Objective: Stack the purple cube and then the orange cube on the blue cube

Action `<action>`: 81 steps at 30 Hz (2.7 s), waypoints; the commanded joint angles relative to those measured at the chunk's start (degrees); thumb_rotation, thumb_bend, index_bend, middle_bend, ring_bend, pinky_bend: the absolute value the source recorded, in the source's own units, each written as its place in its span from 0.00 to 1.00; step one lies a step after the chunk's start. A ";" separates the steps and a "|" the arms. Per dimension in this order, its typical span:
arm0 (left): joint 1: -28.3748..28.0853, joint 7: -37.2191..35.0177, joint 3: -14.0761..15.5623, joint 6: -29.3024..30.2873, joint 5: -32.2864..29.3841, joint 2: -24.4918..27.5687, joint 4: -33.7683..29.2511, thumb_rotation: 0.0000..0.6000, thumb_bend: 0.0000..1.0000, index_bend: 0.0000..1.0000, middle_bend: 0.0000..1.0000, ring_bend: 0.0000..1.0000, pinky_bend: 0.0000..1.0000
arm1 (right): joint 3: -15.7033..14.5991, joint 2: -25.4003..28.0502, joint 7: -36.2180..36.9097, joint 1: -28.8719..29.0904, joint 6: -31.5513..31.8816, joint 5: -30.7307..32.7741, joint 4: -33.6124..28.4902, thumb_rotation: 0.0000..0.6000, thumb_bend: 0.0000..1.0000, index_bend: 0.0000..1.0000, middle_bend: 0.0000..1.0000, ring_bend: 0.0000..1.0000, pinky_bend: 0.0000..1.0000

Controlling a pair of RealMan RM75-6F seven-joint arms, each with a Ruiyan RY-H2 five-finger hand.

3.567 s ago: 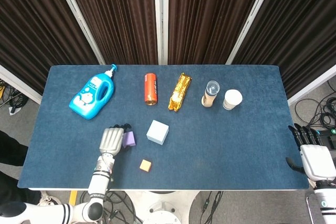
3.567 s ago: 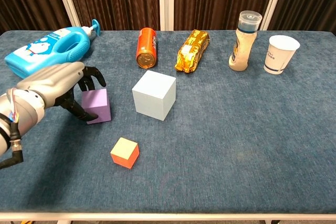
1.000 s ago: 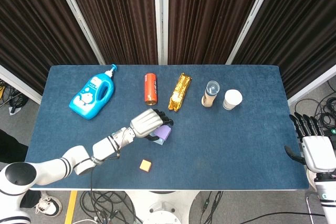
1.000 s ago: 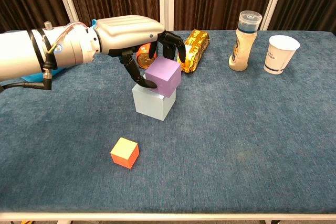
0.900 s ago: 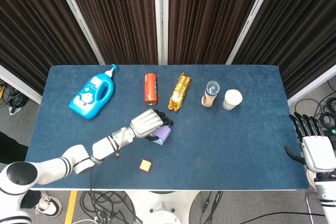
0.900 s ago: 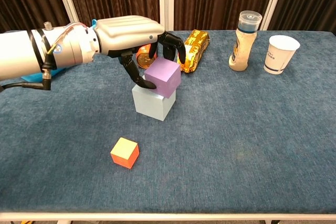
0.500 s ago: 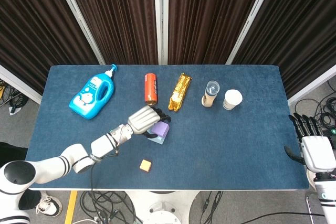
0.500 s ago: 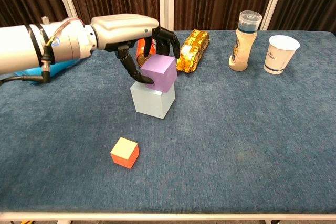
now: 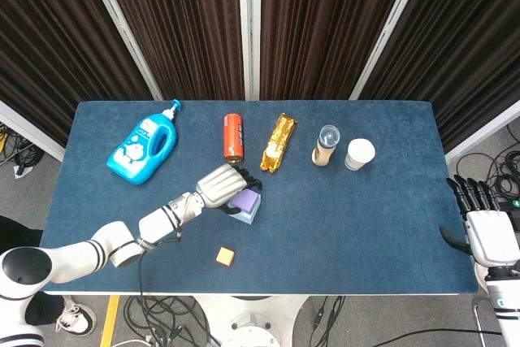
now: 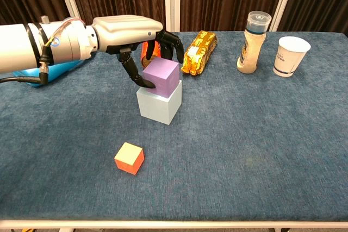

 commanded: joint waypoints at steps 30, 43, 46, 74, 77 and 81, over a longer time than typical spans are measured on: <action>4.36 3.58 1.93 -1.29 -5.50 9.60 -10.64 1.00 0.16 0.19 0.31 0.23 0.34 | -0.53 0.91 1.25 0.07 -0.20 -0.72 -0.80 1.00 0.19 0.02 0.05 0.00 0.00; 17.85 5.66 6.22 11.06 -6.84 20.03 -20.42 1.00 0.16 0.23 0.33 0.22 0.35 | -1.99 1.38 2.00 -0.15 0.55 -3.51 -1.34 1.00 0.19 0.02 0.05 0.00 0.00; 20.14 3.05 7.25 13.49 -5.27 20.31 -19.32 1.00 0.16 0.24 0.35 0.23 0.35 | -2.03 1.37 1.93 -0.06 0.41 -3.54 -1.39 1.00 0.19 0.02 0.05 0.00 0.00; 19.44 4.63 15.31 28.52 28.59 9.58 -0.71 1.00 0.16 0.33 0.47 0.31 0.41 | -1.84 0.81 1.31 1.02 -2.19 -1.83 -1.10 1.00 0.19 0.02 0.05 0.00 0.00; 18.16 5.82 14.82 28.47 29.41 9.23 -0.93 1.00 0.16 0.33 0.47 0.31 0.41 | -1.86 0.83 1.16 1.13 -2.39 -1.79 -1.20 1.00 0.19 0.02 0.05 0.00 0.00; 15.73 9.94 14.37 28.67 32.50 8.32 0.56 1.00 0.16 0.33 0.47 0.31 0.41 | -1.77 0.96 1.20 1.19 -2.44 -1.65 -1.38 1.00 0.19 0.02 0.05 0.00 0.00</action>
